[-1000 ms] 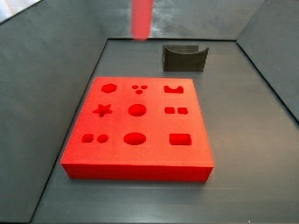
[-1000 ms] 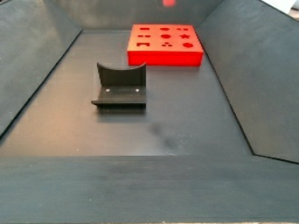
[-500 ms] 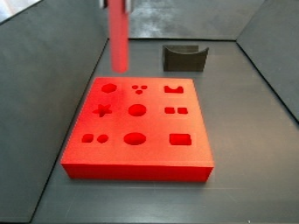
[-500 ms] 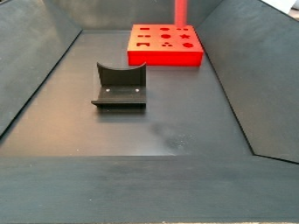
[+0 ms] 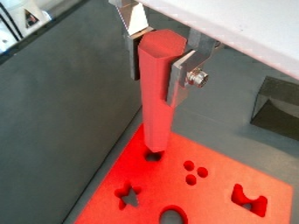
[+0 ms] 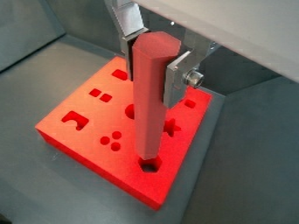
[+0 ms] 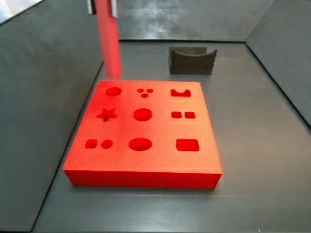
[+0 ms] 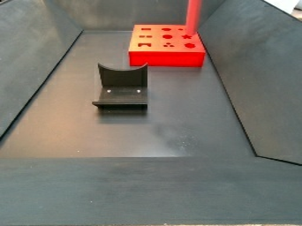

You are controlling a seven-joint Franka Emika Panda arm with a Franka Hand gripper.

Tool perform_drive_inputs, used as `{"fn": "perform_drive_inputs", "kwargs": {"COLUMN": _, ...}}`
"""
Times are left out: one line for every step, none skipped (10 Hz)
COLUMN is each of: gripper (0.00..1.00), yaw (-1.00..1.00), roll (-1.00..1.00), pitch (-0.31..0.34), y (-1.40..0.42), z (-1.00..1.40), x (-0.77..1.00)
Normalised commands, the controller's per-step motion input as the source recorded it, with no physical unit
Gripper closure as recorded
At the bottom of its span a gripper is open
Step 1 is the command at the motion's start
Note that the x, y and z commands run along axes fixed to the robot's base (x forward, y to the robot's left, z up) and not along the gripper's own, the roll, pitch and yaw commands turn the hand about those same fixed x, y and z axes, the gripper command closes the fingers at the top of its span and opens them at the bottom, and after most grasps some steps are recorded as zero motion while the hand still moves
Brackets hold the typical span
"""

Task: Pick up the hexagon object. Move up. Place the hexagon object on the fixture. Regrasp the hexagon object. Move to above the board. Insert the hexagon object.
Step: Insert the hexagon object.

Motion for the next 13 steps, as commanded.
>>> {"fn": "perform_drive_inputs", "kwargs": {"gripper": 1.0, "yaw": -0.15, "roll": -0.14, "pitch": -0.291, "y": 0.11, "z": -0.31, "x": -0.45}}
{"fn": "perform_drive_inputs", "kwargs": {"gripper": 1.0, "yaw": 0.0, "roll": 0.07, "pitch": -0.106, "y": -0.1, "z": -0.36, "x": -0.18}}
{"fn": "perform_drive_inputs", "kwargs": {"gripper": 1.0, "yaw": 0.0, "roll": 0.21, "pitch": 0.0, "y": -0.21, "z": -0.33, "x": 0.0}}
{"fn": "perform_drive_inputs", "kwargs": {"gripper": 1.0, "yaw": 0.0, "roll": 0.24, "pitch": 0.014, "y": -0.22, "z": -0.29, "x": 0.03}}
{"fn": "perform_drive_inputs", "kwargs": {"gripper": 1.0, "yaw": 0.0, "roll": 0.18, "pitch": 0.021, "y": -0.13, "z": -0.28, "x": 0.14}}
{"fn": "perform_drive_inputs", "kwargs": {"gripper": 1.0, "yaw": 0.0, "roll": 0.12, "pitch": 0.006, "y": 0.0, "z": -0.27, "x": 0.11}}
{"fn": "perform_drive_inputs", "kwargs": {"gripper": 1.0, "yaw": 0.0, "roll": 0.06, "pitch": 0.0, "y": 0.04, "z": -0.19, "x": 0.0}}
{"fn": "perform_drive_inputs", "kwargs": {"gripper": 1.0, "yaw": 0.0, "roll": 0.0, "pitch": 0.0, "y": 0.13, "z": -0.09, "x": 0.0}}
{"fn": "perform_drive_inputs", "kwargs": {"gripper": 1.0, "yaw": -0.01, "roll": 0.0, "pitch": 0.0, "y": 0.11, "z": -0.05, "x": 0.02}}
{"fn": "perform_drive_inputs", "kwargs": {"gripper": 1.0, "yaw": 0.0, "roll": 0.0, "pitch": 0.0, "y": 0.05, "z": -0.11, "x": 0.0}}
{"fn": "perform_drive_inputs", "kwargs": {"gripper": 1.0, "yaw": 0.0, "roll": 0.0, "pitch": 0.0, "y": 0.0, "z": -0.17, "x": 0.21}}
{"fn": "perform_drive_inputs", "kwargs": {"gripper": 1.0, "yaw": 0.0, "roll": 0.0, "pitch": 0.0, "y": -0.01, "z": -0.12, "x": 0.19}}
{"fn": "perform_drive_inputs", "kwargs": {"gripper": 1.0, "yaw": 0.0, "roll": 0.0, "pitch": 0.0, "y": -0.08, "z": -0.07, "x": 0.17}}
